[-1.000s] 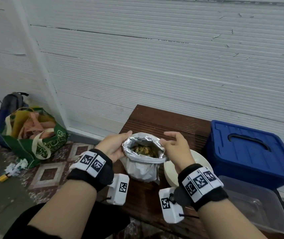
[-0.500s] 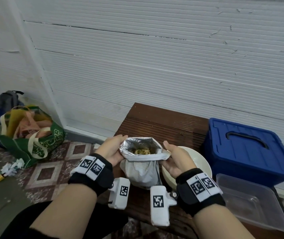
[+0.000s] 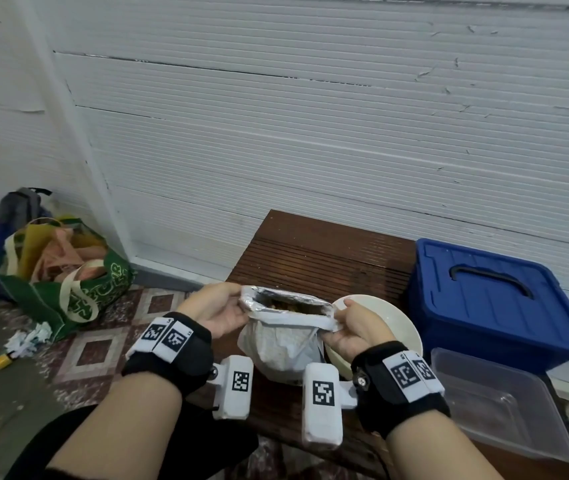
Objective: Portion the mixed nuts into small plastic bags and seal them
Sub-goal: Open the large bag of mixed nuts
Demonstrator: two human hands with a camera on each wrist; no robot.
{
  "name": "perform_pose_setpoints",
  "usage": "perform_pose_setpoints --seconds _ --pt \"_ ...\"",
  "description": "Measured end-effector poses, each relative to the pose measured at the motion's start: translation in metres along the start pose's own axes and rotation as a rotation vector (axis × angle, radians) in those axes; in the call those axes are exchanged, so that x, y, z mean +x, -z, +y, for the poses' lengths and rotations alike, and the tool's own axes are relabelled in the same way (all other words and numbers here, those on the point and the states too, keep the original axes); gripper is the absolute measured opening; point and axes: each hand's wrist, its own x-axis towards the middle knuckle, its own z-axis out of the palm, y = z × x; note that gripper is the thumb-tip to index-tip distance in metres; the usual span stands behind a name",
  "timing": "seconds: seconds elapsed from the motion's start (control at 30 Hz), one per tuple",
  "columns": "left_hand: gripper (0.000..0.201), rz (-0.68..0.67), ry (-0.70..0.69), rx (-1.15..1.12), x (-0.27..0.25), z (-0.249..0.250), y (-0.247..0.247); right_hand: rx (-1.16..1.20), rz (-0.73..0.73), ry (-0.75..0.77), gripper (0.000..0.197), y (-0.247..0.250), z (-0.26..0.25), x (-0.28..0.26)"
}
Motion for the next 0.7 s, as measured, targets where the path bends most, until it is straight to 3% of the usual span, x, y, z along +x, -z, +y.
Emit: perform_pose_setpoints --seconds 0.03,0.1,0.23,0.37,0.47,0.57,0.7 --pt "0.026 -0.005 0.007 -0.006 0.001 0.0 -0.002 -0.002 -0.007 -0.019 0.044 0.0 0.004 0.003" --pt "0.029 0.0 0.003 -0.011 0.004 0.002 -0.005 -0.032 -0.017 -0.021 0.041 0.0 0.01 0.006" --pt "0.038 0.053 -0.064 0.012 0.008 0.007 -0.011 -0.24 -0.015 0.15 0.037 0.005 0.013 -0.002" --pt "0.04 0.138 -0.192 0.043 0.013 0.005 -0.014 -0.533 -0.043 0.255 0.01 0.009 0.013 -0.011" --pt "0.041 0.188 -0.236 0.097 0.009 -0.002 -0.014 -0.63 -0.059 0.315 0.011 0.005 0.007 -0.014" --pt "0.056 0.318 -0.237 0.119 -0.001 -0.016 -0.01 -0.567 -0.06 0.309 0.013 0.0 0.004 -0.019" --pt "0.065 0.227 -0.171 0.016 -0.011 -0.029 -0.017 -0.439 -0.149 0.203 0.032 -0.002 0.013 -0.033"
